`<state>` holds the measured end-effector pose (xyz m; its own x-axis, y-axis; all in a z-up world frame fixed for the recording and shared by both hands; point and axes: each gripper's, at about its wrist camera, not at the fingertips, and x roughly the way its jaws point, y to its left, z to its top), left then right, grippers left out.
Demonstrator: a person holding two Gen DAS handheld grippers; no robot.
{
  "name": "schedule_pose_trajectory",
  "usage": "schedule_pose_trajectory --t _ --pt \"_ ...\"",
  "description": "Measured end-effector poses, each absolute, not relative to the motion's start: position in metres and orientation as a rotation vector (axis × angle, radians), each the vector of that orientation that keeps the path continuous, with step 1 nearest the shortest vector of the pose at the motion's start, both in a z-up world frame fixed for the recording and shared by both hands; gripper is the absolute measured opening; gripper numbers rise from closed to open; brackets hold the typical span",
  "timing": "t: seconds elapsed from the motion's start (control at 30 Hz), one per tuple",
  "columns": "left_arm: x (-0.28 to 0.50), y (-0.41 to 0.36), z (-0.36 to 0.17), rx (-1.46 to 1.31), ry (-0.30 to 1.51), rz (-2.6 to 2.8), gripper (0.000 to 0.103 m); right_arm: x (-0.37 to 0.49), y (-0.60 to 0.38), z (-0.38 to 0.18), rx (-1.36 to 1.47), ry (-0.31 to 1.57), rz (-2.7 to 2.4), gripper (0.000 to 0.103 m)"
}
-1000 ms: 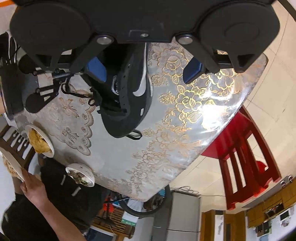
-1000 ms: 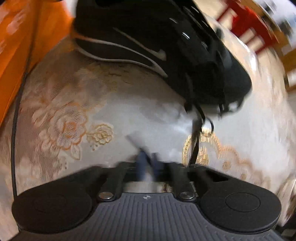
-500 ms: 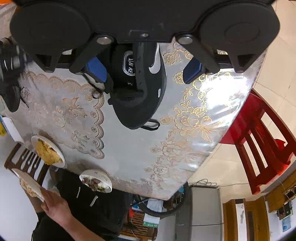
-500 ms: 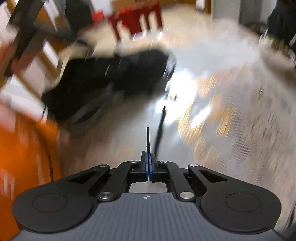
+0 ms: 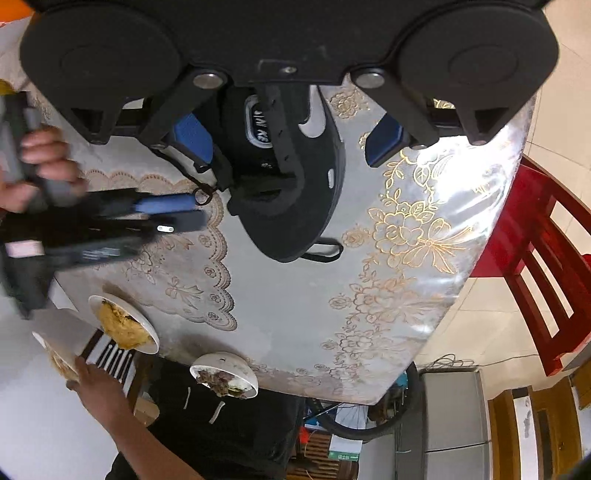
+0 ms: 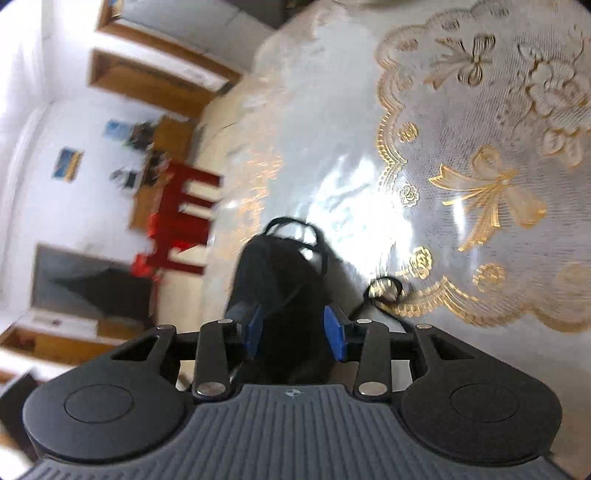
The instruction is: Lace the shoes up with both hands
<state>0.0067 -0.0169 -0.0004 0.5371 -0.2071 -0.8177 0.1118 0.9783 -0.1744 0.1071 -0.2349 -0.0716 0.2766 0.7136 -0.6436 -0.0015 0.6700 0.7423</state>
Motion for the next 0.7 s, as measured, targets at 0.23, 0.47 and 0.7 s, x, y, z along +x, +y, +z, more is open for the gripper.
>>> schedule_pose_trajectory --t 0.23,0.47,0.7 --pt "0.005 0.004 -0.007 -0.134 1.000 -0.216 0.088 0.102 -0.222 -0.089 0.910 1.208 0.502 0.025" --pt "0.006 0.018 -0.010 -0.145 1.007 -0.248 0.088 0.090 -0.205 -0.045 0.876 0.914 0.595 0.002" --pt "0.007 0.031 -0.012 -0.220 1.019 -0.279 0.089 0.073 -0.106 0.041 0.409 0.828 0.908 0.007"
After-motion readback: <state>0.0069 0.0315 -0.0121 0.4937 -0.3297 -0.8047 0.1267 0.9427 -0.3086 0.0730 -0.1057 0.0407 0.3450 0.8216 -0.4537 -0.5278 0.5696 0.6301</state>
